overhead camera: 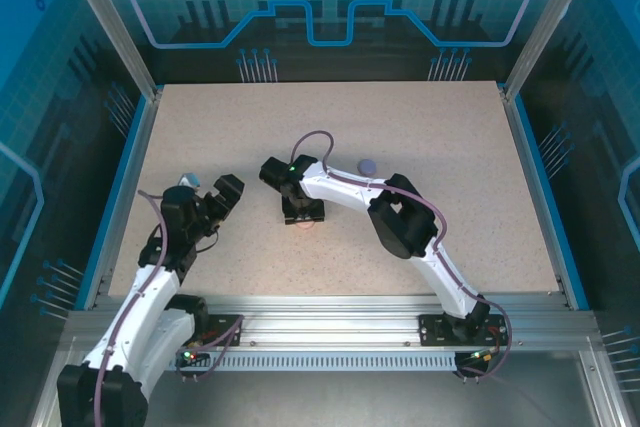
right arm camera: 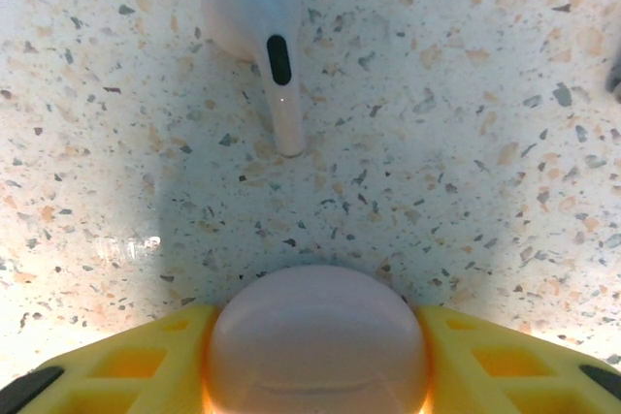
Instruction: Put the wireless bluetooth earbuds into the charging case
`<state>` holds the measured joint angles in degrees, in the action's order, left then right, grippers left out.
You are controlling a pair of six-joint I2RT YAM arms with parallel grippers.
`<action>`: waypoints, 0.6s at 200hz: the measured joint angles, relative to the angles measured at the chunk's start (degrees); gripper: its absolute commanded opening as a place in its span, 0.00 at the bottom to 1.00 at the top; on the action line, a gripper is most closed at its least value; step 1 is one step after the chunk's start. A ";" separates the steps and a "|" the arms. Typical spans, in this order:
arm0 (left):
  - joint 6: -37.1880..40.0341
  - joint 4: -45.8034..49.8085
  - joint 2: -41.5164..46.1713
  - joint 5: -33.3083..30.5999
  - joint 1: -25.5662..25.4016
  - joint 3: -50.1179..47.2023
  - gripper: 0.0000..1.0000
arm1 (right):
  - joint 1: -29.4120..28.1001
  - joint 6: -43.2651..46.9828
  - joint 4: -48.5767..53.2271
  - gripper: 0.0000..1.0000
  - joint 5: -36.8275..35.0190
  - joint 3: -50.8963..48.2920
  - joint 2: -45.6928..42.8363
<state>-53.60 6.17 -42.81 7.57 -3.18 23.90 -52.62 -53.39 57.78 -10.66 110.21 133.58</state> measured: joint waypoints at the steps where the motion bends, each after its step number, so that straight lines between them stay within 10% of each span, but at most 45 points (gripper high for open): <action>1: 0.00 0.00 -0.09 0.04 0.00 0.00 0.99 | 0.00 0.00 0.00 0.46 0.00 -0.02 -0.02; 120: 0.50 -7.54 -0.07 1.84 -7.41 -4.63 0.99 | 0.48 -2.14 -5.44 0.41 1.51 -8.26 -12.94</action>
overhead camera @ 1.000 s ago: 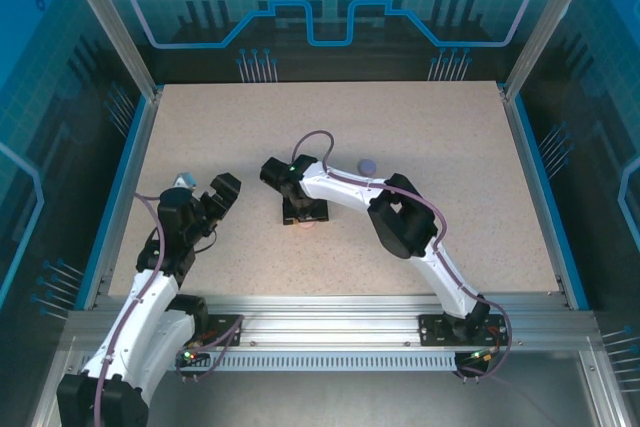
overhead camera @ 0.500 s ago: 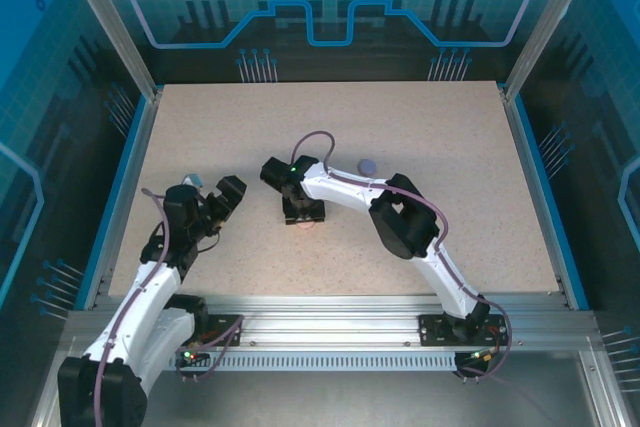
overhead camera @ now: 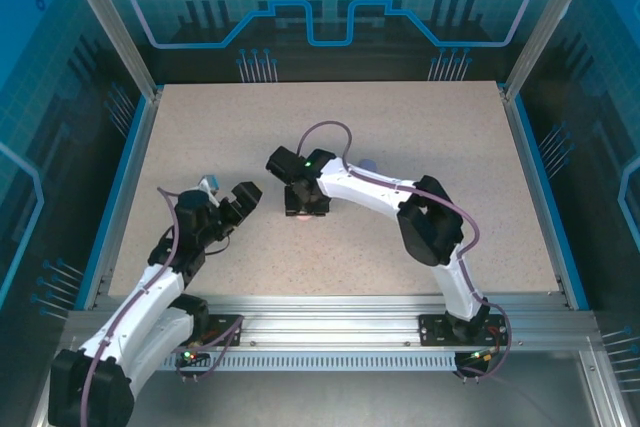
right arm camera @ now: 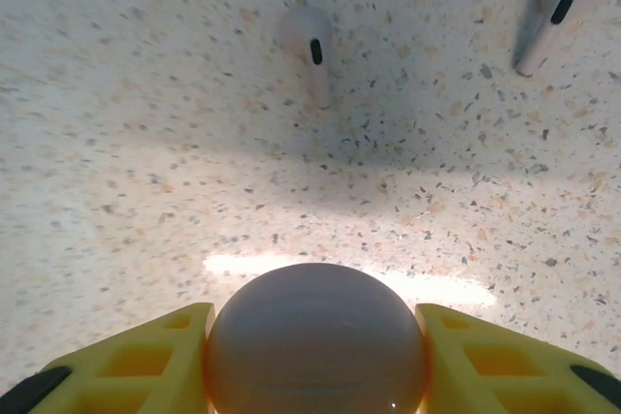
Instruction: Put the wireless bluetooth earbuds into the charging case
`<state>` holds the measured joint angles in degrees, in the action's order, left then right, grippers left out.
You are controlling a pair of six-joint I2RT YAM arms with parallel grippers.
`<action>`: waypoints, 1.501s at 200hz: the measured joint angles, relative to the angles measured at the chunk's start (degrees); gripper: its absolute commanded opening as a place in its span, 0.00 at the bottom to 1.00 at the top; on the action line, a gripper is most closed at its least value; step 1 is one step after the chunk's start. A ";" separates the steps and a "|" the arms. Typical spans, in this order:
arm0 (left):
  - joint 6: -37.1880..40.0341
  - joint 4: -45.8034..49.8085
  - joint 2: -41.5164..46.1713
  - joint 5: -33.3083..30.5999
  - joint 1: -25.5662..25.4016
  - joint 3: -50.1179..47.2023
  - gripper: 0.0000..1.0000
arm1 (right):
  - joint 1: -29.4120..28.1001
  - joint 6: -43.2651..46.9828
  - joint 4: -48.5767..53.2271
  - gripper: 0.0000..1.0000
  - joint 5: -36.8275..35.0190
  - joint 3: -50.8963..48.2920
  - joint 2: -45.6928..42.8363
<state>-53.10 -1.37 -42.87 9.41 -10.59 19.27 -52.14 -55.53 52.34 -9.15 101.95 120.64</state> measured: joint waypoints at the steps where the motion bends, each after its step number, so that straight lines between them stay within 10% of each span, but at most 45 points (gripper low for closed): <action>1: -0.02 -0.11 0.22 0.00 0.00 -0.28 0.99 | 0.09 -0.02 -0.11 0.42 0.04 -0.09 -0.17; 77: -2.29 -16.37 1.31 -1.01 -5.60 -10.49 0.99 | 9.33 -8.98 -6.91 0.42 6.99 -3.85 -5.03; 213: 4.98 -43.71 -28.06 -6.62 -19.21 -4.11 0.99 | 9.88 -23.74 -15.19 0.43 13.94 -9.44 -7.96; 300: 5.60 -49.44 -34.36 -9.18 -20.00 -2.34 0.69 | 8.26 -27.41 -16.46 0.43 13.94 -10.51 -9.42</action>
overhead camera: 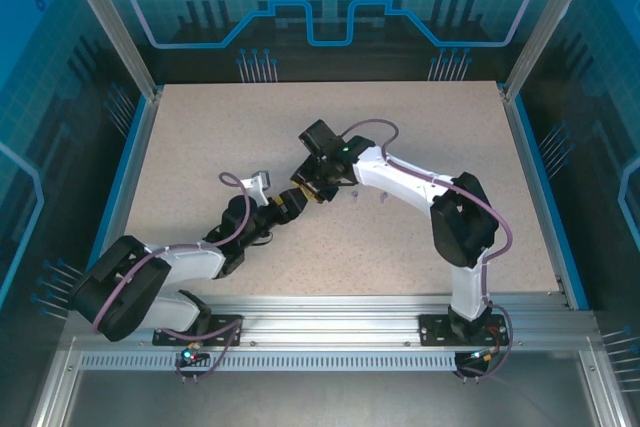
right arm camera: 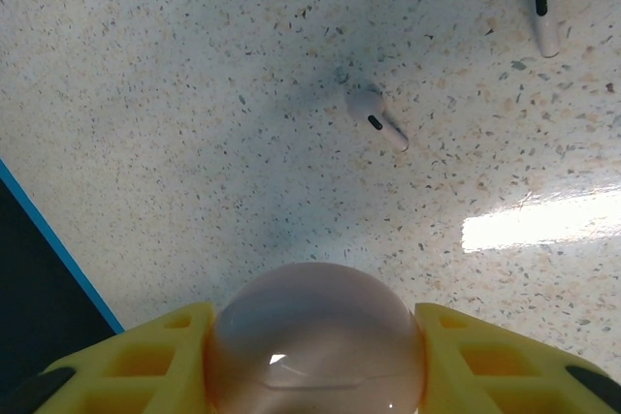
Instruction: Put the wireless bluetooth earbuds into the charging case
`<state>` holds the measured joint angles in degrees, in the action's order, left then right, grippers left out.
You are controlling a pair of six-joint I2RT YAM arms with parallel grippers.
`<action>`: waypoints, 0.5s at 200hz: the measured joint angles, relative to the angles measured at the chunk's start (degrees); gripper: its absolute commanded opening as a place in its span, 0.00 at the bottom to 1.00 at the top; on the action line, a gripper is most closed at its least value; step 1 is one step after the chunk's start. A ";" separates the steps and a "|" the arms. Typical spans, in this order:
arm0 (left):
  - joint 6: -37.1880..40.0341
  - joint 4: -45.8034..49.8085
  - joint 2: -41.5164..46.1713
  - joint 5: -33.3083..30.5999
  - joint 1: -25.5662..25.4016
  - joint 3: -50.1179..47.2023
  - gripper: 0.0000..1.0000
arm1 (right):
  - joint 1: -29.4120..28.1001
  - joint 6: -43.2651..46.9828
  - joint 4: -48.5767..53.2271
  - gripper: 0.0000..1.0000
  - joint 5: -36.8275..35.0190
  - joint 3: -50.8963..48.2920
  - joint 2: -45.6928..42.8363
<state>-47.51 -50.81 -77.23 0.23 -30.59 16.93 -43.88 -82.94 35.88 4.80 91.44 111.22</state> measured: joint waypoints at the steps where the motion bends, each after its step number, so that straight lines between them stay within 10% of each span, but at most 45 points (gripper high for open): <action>1: 0.04 -0.02 -0.02 -0.04 -0.02 0.00 0.69 | -0.02 -0.04 0.00 0.43 0.00 0.00 0.00; 100: 0.37 -3.17 -3.78 -0.50 -0.02 1.31 0.46 | -0.39 -1.33 -0.85 0.43 0.00 0.00 0.00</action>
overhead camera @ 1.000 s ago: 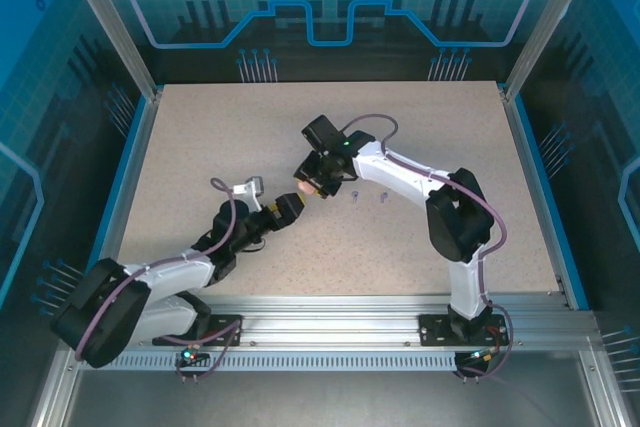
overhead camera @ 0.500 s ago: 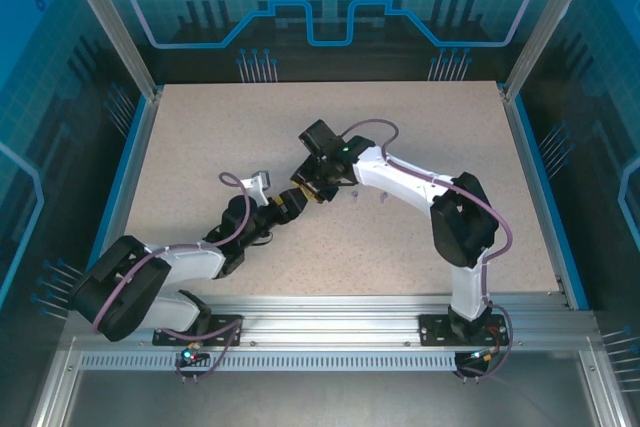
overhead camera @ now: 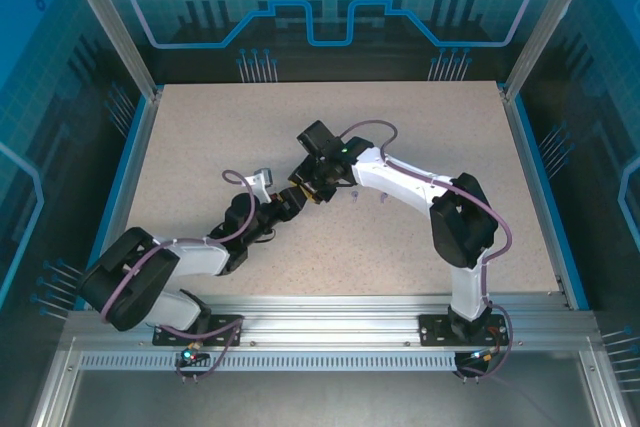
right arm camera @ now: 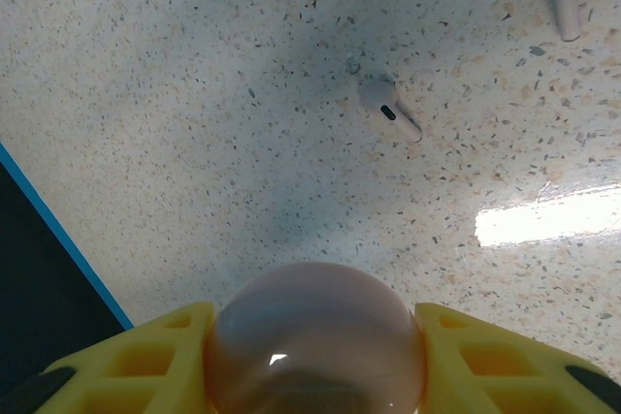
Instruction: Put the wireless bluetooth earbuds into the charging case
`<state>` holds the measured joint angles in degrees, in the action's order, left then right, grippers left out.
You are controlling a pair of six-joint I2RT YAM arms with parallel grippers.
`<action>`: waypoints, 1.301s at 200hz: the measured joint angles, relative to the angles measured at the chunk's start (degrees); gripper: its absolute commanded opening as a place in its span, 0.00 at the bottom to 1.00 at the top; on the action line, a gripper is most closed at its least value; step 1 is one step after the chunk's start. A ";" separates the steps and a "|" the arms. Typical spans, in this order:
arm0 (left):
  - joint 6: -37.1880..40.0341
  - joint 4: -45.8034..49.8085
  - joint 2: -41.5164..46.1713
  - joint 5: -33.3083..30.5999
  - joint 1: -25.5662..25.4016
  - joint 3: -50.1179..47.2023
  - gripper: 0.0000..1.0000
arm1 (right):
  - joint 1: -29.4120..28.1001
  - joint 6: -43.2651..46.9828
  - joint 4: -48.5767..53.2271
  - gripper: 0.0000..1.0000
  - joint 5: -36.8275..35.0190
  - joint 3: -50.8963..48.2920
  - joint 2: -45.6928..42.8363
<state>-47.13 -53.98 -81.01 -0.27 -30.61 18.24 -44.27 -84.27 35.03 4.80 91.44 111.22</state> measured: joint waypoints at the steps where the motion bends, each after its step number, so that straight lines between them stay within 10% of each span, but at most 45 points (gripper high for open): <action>1: 0.00 -0.02 -0.02 0.00 0.00 0.00 0.46 | 0.00 0.00 0.00 0.43 0.00 0.00 0.00; 160: -1.84 -2.08 -1.92 -0.59 -0.04 0.48 0.07 | 0.07 -0.42 -0.39 0.46 -1.14 0.00 0.00; 260: 0.11 2.12 -0.94 0.28 -0.04 1.01 0.00 | 4.48 1.60 -0.87 0.76 -1.77 -4.61 -6.86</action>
<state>-47.03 -51.86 -81.95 0.01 -30.65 19.25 -39.79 -82.67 34.15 3.03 86.83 104.36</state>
